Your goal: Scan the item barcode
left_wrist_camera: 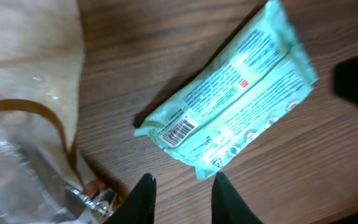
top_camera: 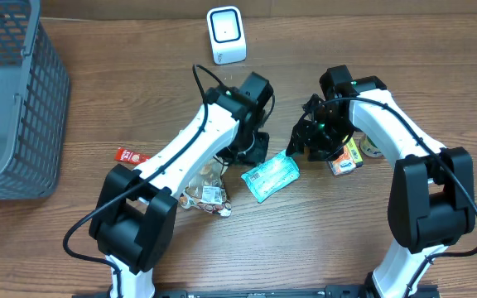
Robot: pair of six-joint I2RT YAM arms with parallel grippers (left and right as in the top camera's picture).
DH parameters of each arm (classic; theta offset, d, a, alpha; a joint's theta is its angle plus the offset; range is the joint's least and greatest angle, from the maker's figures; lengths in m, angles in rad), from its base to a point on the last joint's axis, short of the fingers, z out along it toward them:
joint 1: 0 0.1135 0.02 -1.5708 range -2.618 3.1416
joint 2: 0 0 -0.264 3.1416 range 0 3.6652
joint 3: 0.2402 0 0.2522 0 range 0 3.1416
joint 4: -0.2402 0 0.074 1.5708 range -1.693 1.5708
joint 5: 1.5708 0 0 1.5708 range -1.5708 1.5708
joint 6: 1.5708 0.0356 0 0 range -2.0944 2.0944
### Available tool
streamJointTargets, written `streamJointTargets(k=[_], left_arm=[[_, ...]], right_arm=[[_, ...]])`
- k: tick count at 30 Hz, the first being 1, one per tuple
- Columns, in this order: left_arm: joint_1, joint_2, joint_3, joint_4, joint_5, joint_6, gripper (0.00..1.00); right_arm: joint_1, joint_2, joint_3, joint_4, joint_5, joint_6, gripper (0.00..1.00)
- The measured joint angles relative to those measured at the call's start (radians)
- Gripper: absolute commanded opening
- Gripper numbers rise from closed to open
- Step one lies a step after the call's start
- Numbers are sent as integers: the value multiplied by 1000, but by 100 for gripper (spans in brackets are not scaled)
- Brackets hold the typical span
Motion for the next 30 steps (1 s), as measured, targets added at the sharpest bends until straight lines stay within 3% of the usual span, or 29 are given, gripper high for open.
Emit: streamJointTargets(k=[12, 23, 30], left_arm=[[-25, 0, -198, 128, 15, -4, 20], [-36, 0, -290, 296, 22, -31, 18], [-36, -4, -308, 317, 24, -60, 17]], right_arm=[[0, 0, -42, 63, 50, -4, 61], [0, 1, -162, 164, 34, -5, 61], [-1, -2, -211, 257, -36, -4, 61]])
